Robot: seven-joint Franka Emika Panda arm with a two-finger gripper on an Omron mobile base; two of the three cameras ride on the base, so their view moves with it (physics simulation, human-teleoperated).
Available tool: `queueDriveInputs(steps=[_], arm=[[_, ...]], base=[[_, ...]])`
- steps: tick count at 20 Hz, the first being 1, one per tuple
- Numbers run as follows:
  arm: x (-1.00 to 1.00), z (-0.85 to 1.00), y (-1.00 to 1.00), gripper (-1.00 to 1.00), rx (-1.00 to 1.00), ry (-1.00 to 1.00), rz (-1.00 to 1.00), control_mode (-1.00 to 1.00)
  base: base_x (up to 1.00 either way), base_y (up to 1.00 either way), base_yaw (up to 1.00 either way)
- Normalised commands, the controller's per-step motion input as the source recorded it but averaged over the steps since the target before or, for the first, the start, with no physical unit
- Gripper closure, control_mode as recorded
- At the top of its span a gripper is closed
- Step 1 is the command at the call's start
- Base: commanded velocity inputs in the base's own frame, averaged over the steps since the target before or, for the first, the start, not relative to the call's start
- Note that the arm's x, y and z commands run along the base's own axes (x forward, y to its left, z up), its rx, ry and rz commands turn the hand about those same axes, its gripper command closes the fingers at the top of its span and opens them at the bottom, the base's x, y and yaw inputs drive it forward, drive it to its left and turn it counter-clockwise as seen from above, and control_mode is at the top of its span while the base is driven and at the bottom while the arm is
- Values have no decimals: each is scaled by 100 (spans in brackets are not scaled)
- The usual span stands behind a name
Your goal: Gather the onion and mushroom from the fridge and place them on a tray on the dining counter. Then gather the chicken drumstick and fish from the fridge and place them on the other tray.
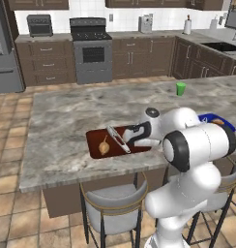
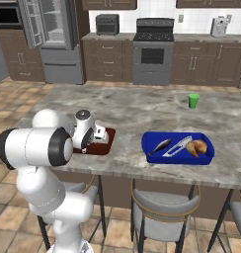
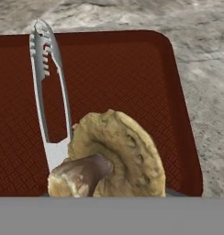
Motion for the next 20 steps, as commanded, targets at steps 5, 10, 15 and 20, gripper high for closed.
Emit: queueDriveInputs(steps=[5,10,15,20], arm=[[44,-8,6,100,0,8,0,-100],[35,-20,3,100,0,6,0,-100],[21,-32,1,100,0,2,0,-100],[15,-36,7,100,0,0,0,-100]], base=[[0,0,0],[0,0,0],[0,0,0],[0,0,0]])
